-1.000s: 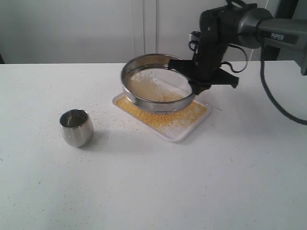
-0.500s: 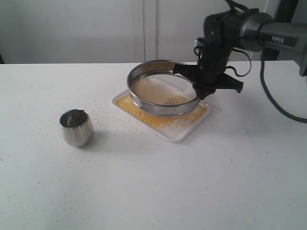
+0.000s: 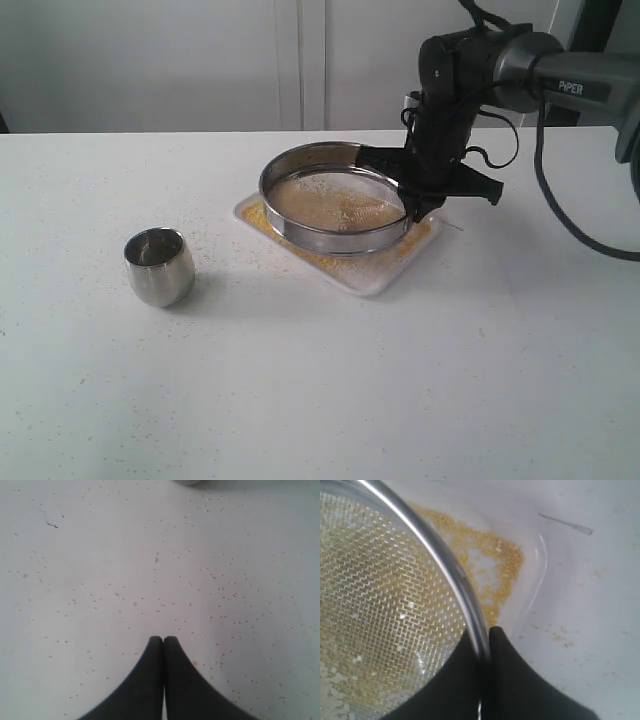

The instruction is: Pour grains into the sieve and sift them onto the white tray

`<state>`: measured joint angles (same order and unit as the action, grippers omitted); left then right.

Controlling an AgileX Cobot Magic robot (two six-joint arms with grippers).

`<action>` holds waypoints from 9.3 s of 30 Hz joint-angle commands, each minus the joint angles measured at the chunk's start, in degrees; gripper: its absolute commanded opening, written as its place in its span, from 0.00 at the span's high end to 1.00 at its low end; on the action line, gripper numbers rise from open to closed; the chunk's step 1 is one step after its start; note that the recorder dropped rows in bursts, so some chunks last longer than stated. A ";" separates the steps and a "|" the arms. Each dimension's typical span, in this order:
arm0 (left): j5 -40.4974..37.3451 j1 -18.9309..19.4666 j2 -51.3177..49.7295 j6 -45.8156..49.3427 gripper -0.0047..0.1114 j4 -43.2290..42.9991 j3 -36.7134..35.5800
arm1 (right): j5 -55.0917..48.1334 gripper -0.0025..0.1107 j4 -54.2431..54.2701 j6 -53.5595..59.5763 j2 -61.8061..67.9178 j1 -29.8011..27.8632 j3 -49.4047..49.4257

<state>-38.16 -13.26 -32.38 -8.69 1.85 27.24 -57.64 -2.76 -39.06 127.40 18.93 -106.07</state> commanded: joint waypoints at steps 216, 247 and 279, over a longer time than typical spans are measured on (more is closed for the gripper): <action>-0.47 -0.22 0.33 -0.10 0.96 0.25 -0.44 | 20.18 0.98 4.13 37.37 -98.91 -12.65 75.30; -0.47 -0.22 0.33 -0.10 0.96 0.25 -0.44 | 20.96 0.98 -2.60 37.37 -125.74 -12.65 79.82; -0.47 -0.22 0.33 -0.10 0.96 0.25 -0.44 | 38.45 0.98 -3.24 37.37 -127.40 -12.76 106.07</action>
<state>-38.16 -13.26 -32.38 -8.69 1.85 27.24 -21.82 -5.41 -1.93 0.29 6.03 -0.33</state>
